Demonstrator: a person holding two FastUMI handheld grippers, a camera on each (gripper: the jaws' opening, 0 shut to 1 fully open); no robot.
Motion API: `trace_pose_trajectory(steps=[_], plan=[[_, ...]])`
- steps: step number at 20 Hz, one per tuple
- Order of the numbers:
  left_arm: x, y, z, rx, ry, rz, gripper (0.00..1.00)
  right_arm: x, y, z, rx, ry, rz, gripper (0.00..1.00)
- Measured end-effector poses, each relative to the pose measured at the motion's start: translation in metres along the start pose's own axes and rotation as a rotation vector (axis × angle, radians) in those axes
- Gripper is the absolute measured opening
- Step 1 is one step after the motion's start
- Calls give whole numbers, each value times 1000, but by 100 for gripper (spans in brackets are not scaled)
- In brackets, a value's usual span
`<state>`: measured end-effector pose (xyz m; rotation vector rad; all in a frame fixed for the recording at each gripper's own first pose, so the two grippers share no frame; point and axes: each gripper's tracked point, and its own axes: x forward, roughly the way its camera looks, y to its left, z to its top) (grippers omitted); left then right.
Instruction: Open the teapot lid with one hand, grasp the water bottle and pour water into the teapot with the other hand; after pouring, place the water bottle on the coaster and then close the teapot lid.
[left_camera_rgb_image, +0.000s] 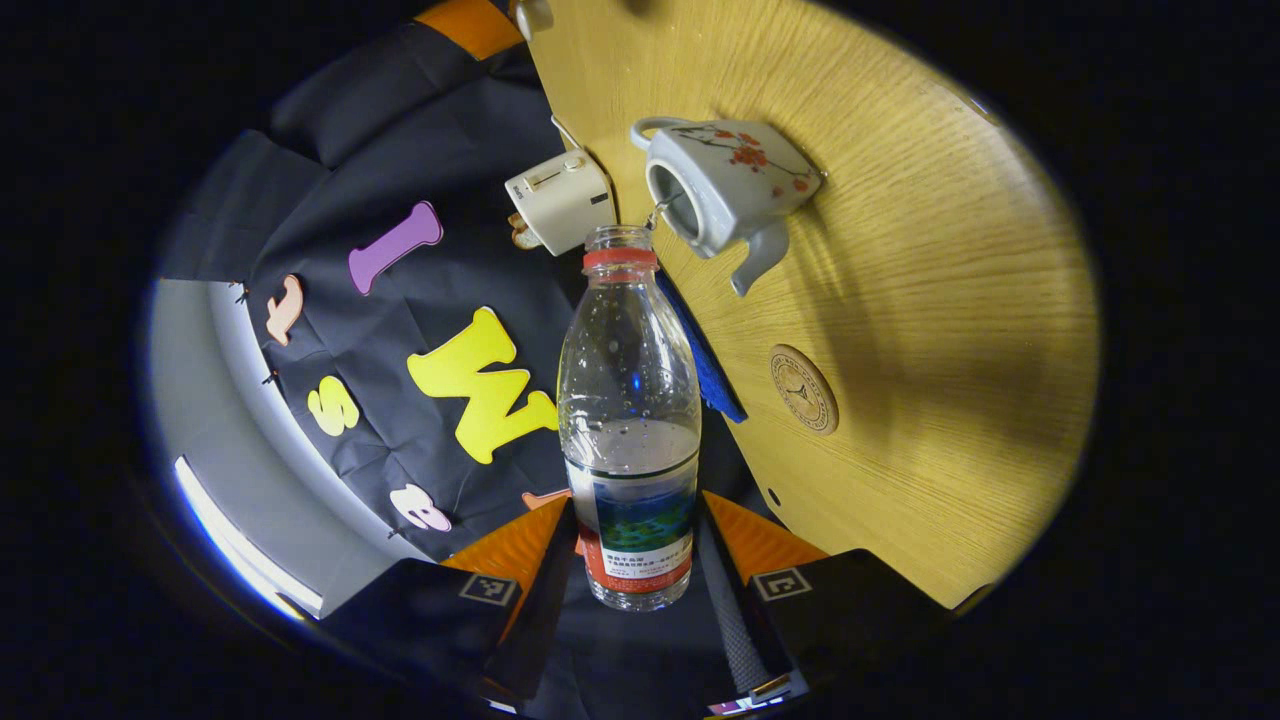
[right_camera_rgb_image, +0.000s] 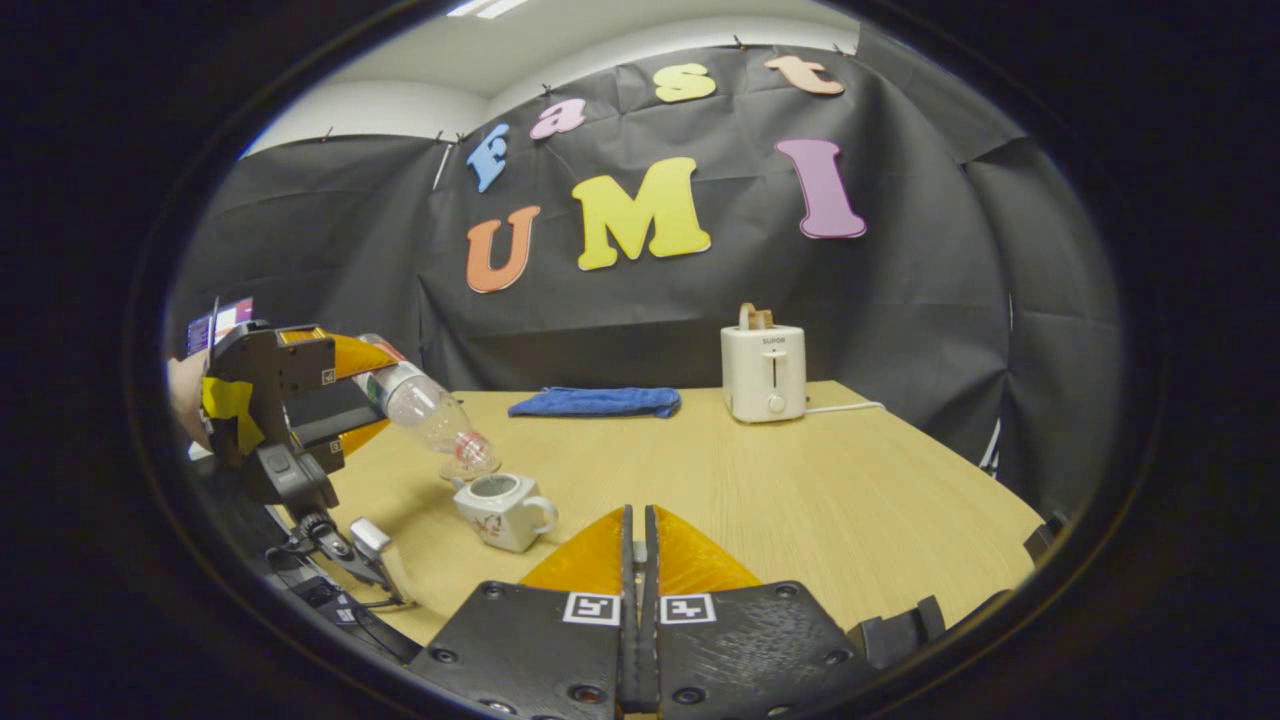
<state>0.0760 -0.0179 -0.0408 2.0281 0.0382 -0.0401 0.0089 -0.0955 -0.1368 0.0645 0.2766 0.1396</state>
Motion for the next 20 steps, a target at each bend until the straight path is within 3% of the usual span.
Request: trace_pose_trajectory(steps=[1,14,20], plan=[[1,0,0,6,1,0,70,0,0,-1,3,2,1,0],[1,7,-5,108,12,-6,70,-5,-3,1,5,0,0,0],[1,14,-2,146,8,30,70,-6,-1,1,6,0,2,0]])
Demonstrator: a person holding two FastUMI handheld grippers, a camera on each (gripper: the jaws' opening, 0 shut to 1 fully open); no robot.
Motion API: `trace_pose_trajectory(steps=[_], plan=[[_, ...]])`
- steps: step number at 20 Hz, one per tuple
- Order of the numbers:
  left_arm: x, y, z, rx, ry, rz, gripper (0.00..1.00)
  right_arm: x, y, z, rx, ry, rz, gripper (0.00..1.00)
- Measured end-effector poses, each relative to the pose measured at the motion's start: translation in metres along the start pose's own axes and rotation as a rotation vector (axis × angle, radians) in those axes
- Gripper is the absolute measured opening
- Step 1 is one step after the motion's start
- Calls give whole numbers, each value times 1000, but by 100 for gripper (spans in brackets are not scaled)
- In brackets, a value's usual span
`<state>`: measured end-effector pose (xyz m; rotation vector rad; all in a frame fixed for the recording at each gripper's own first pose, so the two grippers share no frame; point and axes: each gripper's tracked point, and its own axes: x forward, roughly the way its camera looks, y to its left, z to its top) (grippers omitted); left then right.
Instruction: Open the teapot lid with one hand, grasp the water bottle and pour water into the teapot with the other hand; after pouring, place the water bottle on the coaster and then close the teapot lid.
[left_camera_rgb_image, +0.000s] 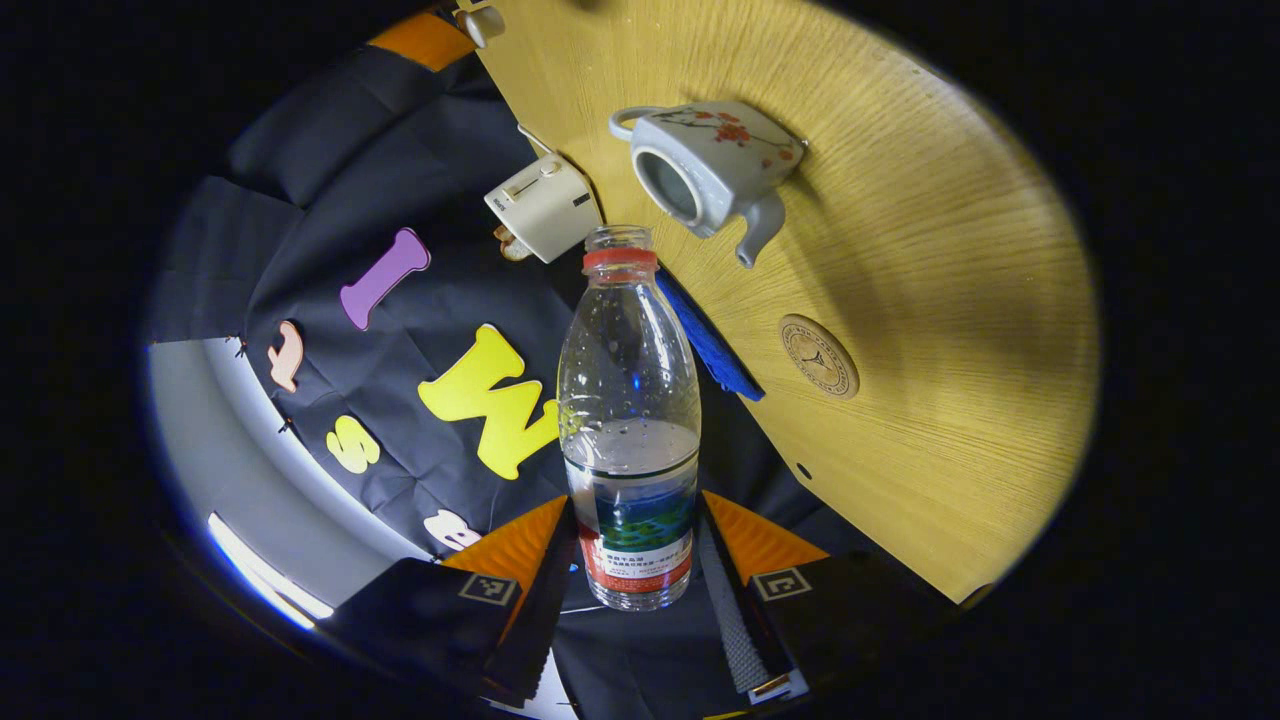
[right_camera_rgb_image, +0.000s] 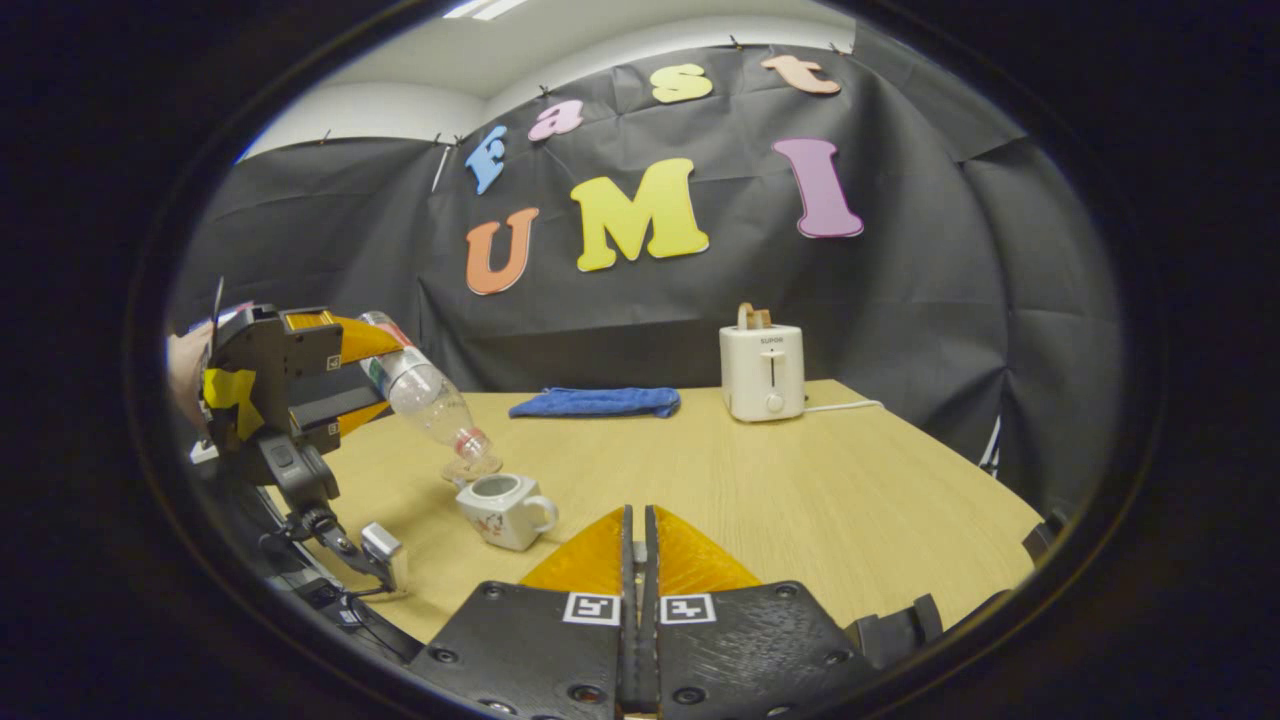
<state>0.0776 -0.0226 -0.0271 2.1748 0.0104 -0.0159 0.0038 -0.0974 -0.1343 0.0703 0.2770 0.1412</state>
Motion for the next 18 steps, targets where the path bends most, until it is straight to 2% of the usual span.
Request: trace_pose_trajectory(steps=[11,12,13,16,18], plan=[[-3,3,1,9,-7,14,70,-3,1,0,-1,-2,2,0],[-2,1,1,-9,-8,4,74,-3,1,1,-1,-2,2,0],[-1,-5,1,-35,-10,-8,70,-3,2,1,-2,-2,3,0],[2,-24,3,-169,-15,-73,70,-5,3,5,-6,-8,5,0],[-3,-21,6,-229,-18,-69,70,-5,3,7,-4,-11,7,0]])
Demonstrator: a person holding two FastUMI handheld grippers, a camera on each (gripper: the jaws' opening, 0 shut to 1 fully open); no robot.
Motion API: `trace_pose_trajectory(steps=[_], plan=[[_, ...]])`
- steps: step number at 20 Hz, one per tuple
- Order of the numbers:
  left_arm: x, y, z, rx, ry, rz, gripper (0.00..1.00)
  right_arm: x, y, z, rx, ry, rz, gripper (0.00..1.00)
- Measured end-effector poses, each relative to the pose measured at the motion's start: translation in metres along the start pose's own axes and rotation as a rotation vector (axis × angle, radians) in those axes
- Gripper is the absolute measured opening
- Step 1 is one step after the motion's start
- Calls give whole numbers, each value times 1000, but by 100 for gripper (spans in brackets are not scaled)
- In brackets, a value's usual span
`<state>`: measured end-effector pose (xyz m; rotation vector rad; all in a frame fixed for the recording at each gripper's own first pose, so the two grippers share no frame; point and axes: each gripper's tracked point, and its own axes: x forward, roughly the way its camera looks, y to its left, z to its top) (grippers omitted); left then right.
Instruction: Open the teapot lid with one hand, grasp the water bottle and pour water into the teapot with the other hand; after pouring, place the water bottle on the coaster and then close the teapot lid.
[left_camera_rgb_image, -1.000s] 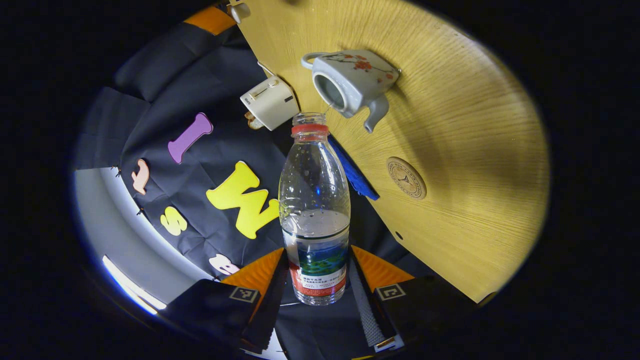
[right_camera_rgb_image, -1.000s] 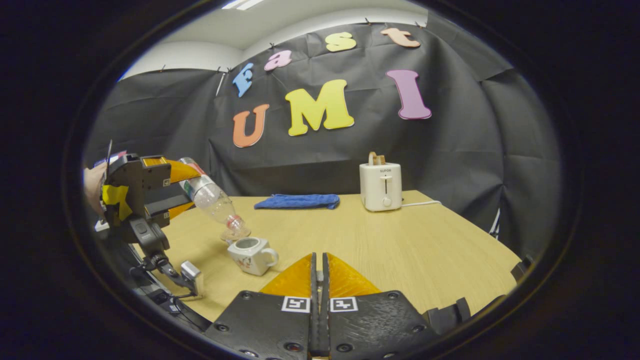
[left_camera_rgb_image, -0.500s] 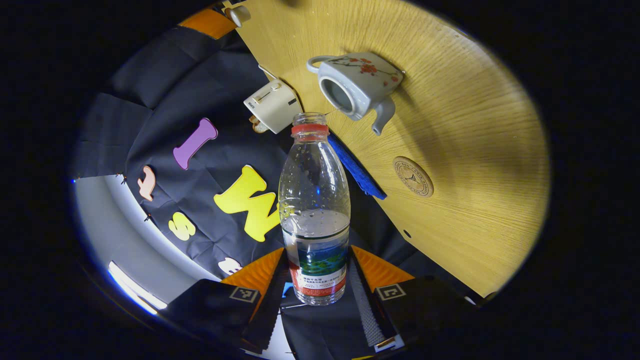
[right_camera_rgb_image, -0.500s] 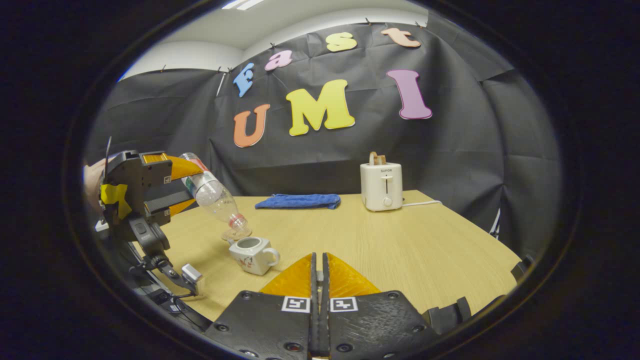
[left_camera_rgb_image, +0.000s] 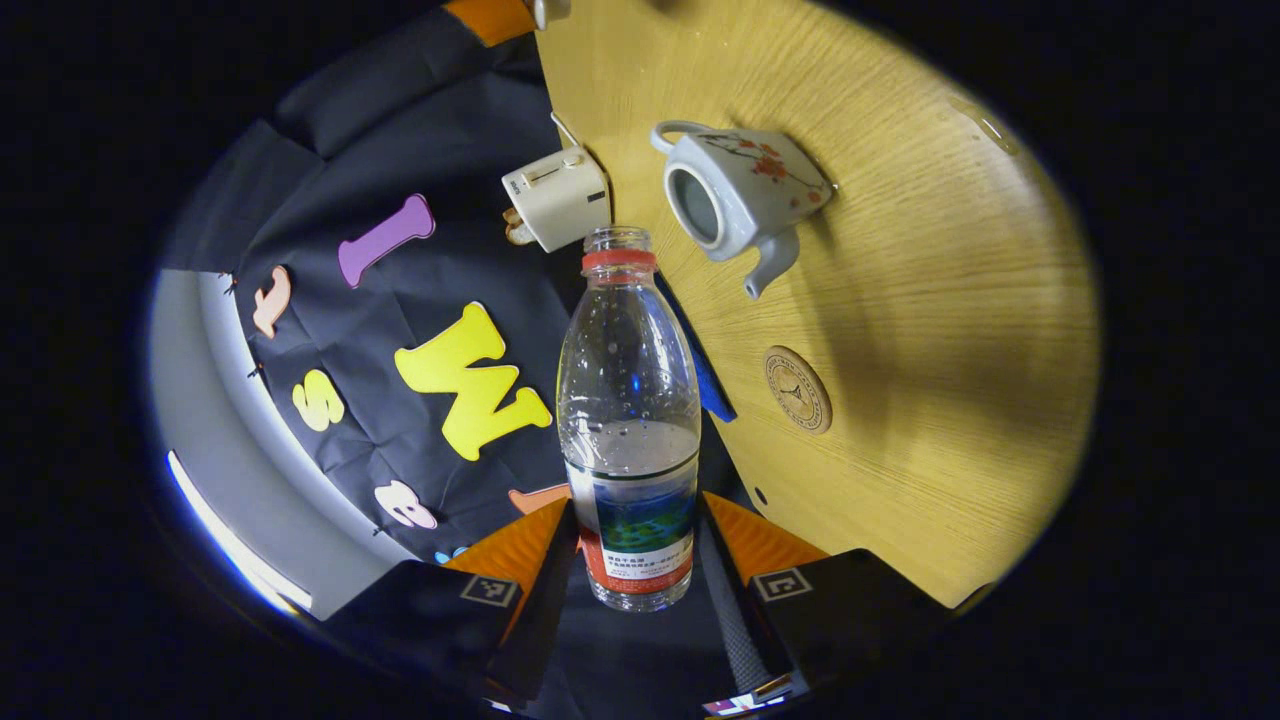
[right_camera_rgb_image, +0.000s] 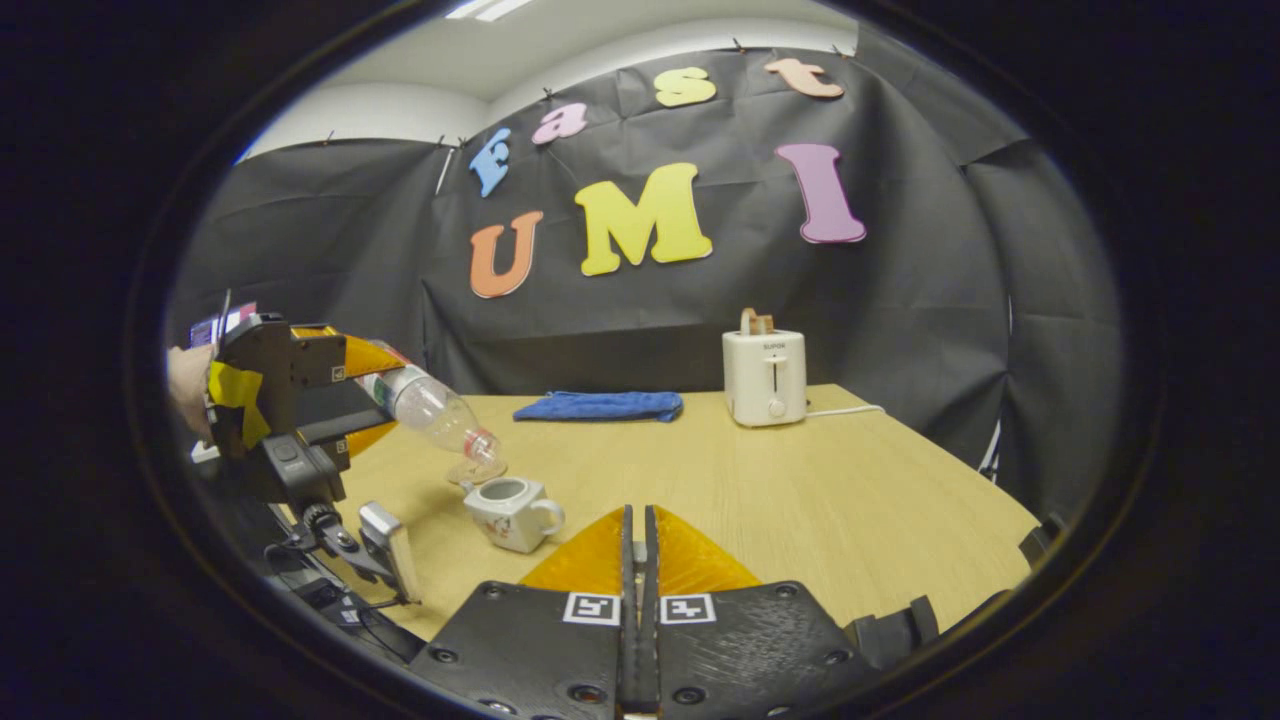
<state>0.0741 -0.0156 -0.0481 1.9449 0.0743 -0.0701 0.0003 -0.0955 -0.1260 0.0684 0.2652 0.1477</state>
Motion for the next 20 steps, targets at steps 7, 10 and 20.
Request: trace_pose_trajectory(steps=[7,10,20], plan=[[-4,-18,-4,-439,-28,-68,70,-5,5,9,4,-8,9,1],[-7,-41,-17,-783,3,-112,70,-8,4,14,5,-17,6,0],[3,-42,-19,-1732,-22,-216,71,-16,10,25,-15,-21,1,0]])
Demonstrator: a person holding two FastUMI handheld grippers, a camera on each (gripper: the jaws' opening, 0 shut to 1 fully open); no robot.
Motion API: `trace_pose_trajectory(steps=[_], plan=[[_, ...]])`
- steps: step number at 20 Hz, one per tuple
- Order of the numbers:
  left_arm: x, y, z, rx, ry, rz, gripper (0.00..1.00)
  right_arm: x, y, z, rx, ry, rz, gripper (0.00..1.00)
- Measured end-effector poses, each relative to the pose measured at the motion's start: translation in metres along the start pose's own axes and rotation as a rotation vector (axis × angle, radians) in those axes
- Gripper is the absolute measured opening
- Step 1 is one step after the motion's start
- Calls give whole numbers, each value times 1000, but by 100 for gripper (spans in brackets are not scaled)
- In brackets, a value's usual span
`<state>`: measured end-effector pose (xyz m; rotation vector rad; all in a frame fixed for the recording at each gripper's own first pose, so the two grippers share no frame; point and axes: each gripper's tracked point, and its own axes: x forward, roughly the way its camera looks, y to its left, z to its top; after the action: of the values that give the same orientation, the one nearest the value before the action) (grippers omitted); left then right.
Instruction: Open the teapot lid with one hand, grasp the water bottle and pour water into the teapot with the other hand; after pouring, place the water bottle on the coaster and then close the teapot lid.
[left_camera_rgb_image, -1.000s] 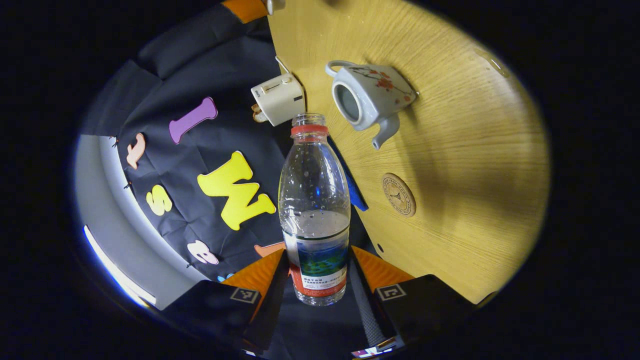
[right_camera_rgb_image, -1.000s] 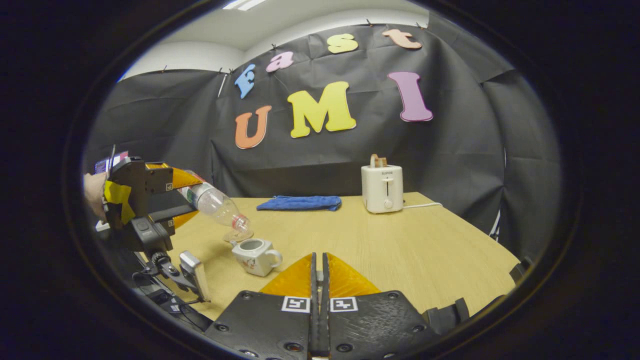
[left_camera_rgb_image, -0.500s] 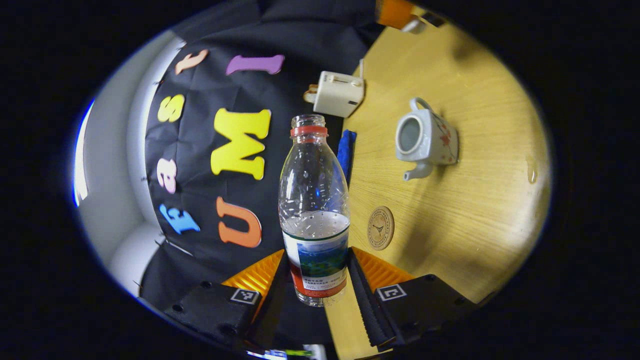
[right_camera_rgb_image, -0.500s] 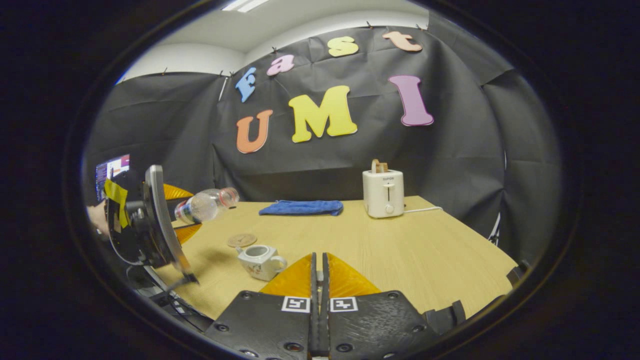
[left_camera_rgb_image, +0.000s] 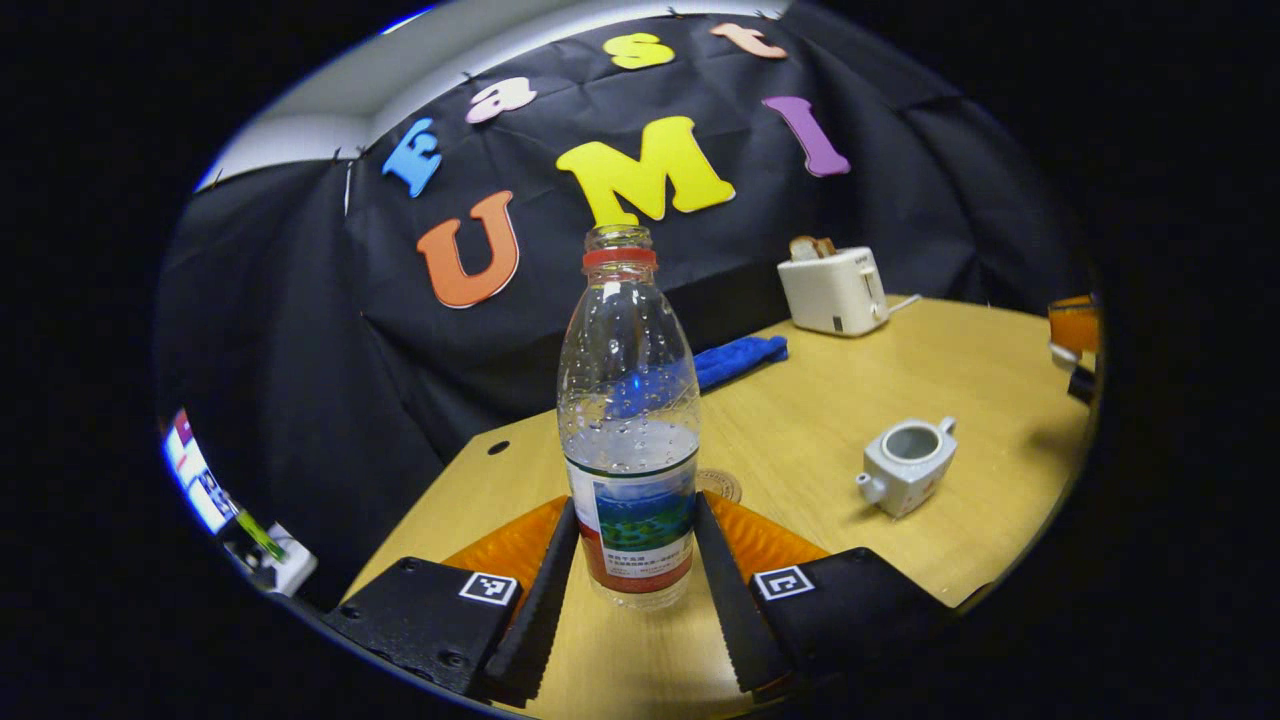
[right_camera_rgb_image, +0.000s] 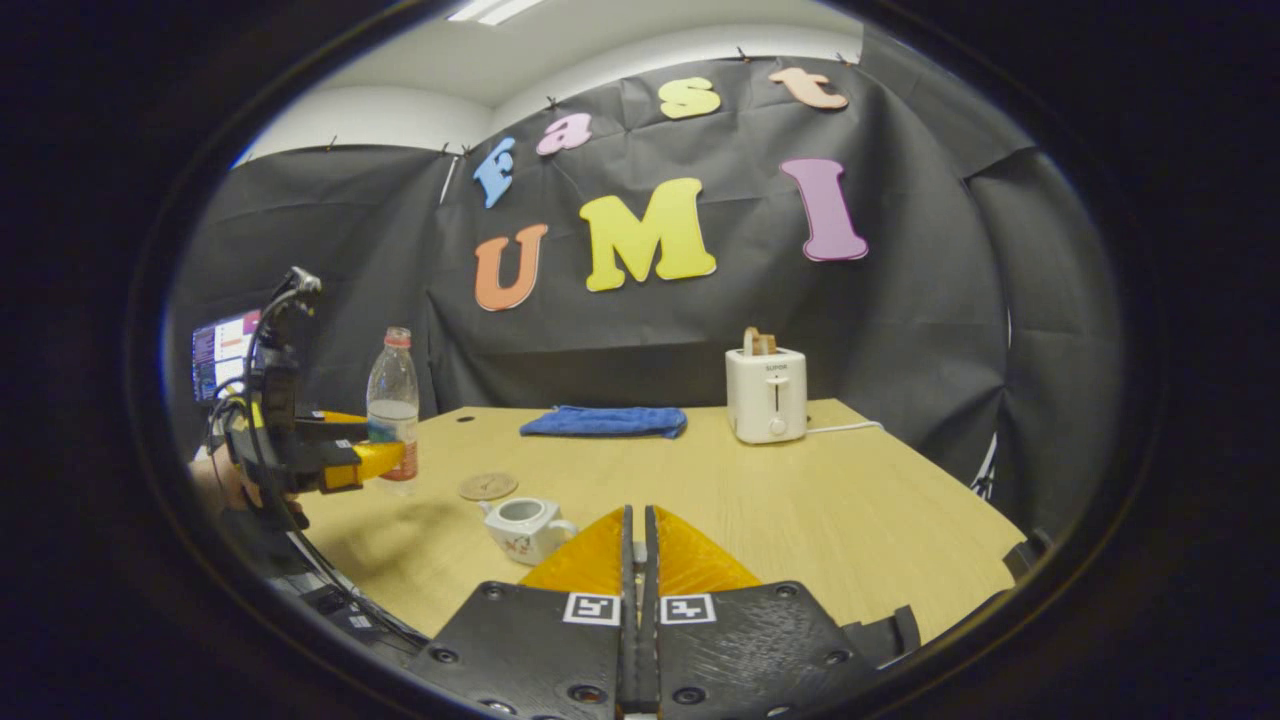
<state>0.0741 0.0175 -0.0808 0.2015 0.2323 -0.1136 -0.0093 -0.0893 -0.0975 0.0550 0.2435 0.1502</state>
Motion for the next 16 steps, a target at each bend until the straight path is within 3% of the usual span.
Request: trace_pose_trajectory(steps=[6,11,16], plan=[[49,0,11,-186,-78,-52,71,0,3,-1,-32,6,-14,0],[82,0,19,-226,-112,-72,71,3,1,-5,-37,21,-25,0],[107,-7,5,-243,-66,-82,71,7,-7,-8,-50,30,-43,0]])
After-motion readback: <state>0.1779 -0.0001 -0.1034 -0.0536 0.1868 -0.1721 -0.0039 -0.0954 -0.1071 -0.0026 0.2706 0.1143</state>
